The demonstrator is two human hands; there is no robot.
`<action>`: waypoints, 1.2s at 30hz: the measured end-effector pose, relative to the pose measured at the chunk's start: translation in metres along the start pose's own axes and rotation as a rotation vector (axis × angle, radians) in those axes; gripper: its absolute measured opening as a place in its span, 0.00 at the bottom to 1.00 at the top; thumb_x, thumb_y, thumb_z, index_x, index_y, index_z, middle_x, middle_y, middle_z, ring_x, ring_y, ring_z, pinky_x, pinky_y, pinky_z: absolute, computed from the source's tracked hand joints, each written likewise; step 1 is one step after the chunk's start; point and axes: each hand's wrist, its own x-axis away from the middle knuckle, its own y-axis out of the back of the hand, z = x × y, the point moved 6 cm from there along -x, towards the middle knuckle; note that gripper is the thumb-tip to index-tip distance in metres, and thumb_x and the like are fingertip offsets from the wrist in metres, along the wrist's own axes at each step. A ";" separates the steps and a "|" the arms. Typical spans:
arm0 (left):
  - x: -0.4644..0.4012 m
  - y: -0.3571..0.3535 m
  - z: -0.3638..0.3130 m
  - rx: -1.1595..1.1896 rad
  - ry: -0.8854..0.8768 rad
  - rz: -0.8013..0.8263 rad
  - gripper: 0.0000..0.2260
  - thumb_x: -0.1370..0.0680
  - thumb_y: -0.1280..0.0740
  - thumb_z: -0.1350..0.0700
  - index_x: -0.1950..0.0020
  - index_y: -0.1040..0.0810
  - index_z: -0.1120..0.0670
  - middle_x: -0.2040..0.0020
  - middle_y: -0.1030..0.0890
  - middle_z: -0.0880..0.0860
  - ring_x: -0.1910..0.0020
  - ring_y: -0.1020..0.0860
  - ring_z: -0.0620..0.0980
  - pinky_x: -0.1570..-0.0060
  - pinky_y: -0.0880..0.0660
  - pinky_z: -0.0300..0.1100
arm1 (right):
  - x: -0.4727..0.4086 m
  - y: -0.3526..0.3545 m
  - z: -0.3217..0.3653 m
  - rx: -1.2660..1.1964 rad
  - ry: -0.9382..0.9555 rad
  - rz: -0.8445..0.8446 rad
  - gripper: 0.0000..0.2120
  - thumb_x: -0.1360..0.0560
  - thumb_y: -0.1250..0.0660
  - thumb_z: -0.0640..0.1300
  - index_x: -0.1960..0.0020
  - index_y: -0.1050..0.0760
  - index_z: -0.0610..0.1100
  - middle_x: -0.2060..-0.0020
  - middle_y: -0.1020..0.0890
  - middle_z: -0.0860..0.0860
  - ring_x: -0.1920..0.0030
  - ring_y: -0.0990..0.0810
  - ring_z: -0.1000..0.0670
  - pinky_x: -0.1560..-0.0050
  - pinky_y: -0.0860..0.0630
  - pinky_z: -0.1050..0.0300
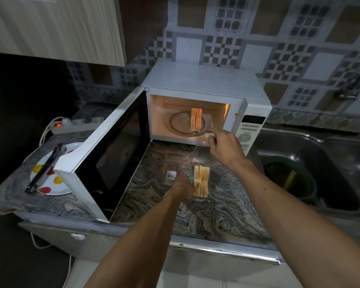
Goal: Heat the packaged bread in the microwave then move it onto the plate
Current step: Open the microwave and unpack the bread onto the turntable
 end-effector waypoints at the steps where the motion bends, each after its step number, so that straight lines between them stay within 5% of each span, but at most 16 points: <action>1: -0.001 -0.001 0.000 0.003 -0.001 -0.007 0.12 0.20 0.34 0.62 0.43 0.24 0.70 0.53 0.16 0.65 0.62 0.15 0.59 0.61 0.17 0.49 | 0.004 -0.001 0.000 -0.042 -0.008 -0.060 0.13 0.20 0.38 0.39 0.38 0.22 0.44 0.50 0.17 0.43 0.53 0.18 0.42 0.52 0.21 0.50; 6: -0.008 -0.006 0.007 -0.050 -0.024 -0.080 0.07 0.21 0.34 0.61 0.46 0.21 0.64 0.49 0.17 0.59 0.50 0.17 0.56 0.61 0.23 0.41 | 0.031 -0.028 0.001 -0.077 0.020 -0.096 0.10 0.25 0.35 0.36 0.44 0.24 0.41 0.38 0.27 0.47 0.45 0.21 0.45 0.49 0.21 0.55; 9: -0.020 -0.014 0.017 0.047 0.001 -0.047 0.06 0.22 0.34 0.64 0.48 0.20 0.65 0.51 0.16 0.60 0.54 0.16 0.59 0.55 0.18 0.47 | 0.046 -0.048 -0.005 -0.002 -0.004 -0.019 0.13 0.25 0.34 0.38 0.40 0.26 0.42 0.32 0.33 0.47 0.41 0.23 0.44 0.49 0.22 0.53; 11: -0.028 -0.019 0.026 0.131 0.041 -0.013 0.06 0.22 0.34 0.64 0.49 0.21 0.65 0.53 0.16 0.63 0.58 0.15 0.60 0.58 0.17 0.56 | 0.053 -0.063 -0.011 0.079 -0.112 0.094 0.14 0.22 0.36 0.44 0.38 0.26 0.42 0.36 0.30 0.45 0.44 0.21 0.42 0.52 0.24 0.51; 15: -0.016 -0.009 0.033 0.191 0.030 -0.032 0.08 0.25 0.32 0.63 0.49 0.21 0.66 0.54 0.16 0.64 0.60 0.16 0.59 0.60 0.17 0.52 | 0.063 -0.091 -0.020 0.097 -0.437 0.325 0.26 0.21 0.38 0.60 0.33 0.27 0.42 0.37 0.26 0.40 0.40 0.23 0.38 0.45 0.25 0.49; 19: 0.002 0.007 0.039 0.264 0.039 -0.025 0.08 0.24 0.34 0.65 0.48 0.21 0.67 0.55 0.16 0.65 0.63 0.15 0.61 0.65 0.17 0.57 | 0.062 -0.114 0.001 0.068 -0.445 0.422 0.29 0.24 0.37 0.67 0.47 0.18 0.41 0.49 0.18 0.43 0.47 0.19 0.41 0.52 0.25 0.54; 23: 0.009 0.021 0.042 0.210 0.003 -0.052 0.07 0.21 0.34 0.61 0.49 0.20 0.64 0.62 0.18 0.57 0.71 0.18 0.52 0.77 0.22 0.40 | 0.059 -0.124 0.023 0.101 -0.392 0.442 0.23 0.22 0.35 0.61 0.46 0.18 0.41 0.48 0.17 0.44 0.46 0.19 0.42 0.52 0.26 0.55; 26: 0.005 0.026 0.047 0.185 0.005 -0.077 0.09 0.25 0.32 0.58 0.51 0.18 0.64 0.59 0.16 0.60 0.67 0.17 0.53 0.69 0.18 0.44 | 0.054 -0.125 0.026 0.053 -0.423 0.421 0.18 0.23 0.31 0.57 0.49 0.17 0.42 0.49 0.16 0.43 0.48 0.18 0.42 0.52 0.23 0.55; 30: 0.001 0.029 0.045 0.205 0.004 -0.098 0.06 0.23 0.32 0.61 0.53 0.19 0.64 0.65 0.19 0.59 0.78 0.22 0.46 0.81 0.24 0.39 | 0.050 -0.109 0.019 -0.059 -0.462 0.360 0.16 0.26 0.27 0.56 0.49 0.17 0.44 0.52 0.16 0.45 0.53 0.18 0.44 0.58 0.27 0.57; 33: -0.005 0.029 0.041 0.150 0.012 -0.116 0.10 0.22 0.34 0.59 0.55 0.19 0.67 0.62 0.17 0.64 0.70 0.17 0.58 0.72 0.19 0.51 | 0.046 -0.088 0.010 -0.050 -0.426 0.338 0.17 0.28 0.27 0.58 0.44 0.17 0.50 0.50 0.16 0.47 0.52 0.18 0.44 0.57 0.27 0.58; 36: -0.006 0.030 0.033 0.037 0.001 -0.130 0.13 0.23 0.34 0.57 0.51 0.18 0.68 0.57 0.16 0.65 0.62 0.16 0.62 0.65 0.18 0.50 | 0.045 -0.067 -0.003 0.010 -0.348 0.392 0.22 0.30 0.28 0.60 0.38 0.20 0.54 0.45 0.17 0.46 0.46 0.19 0.42 0.54 0.23 0.55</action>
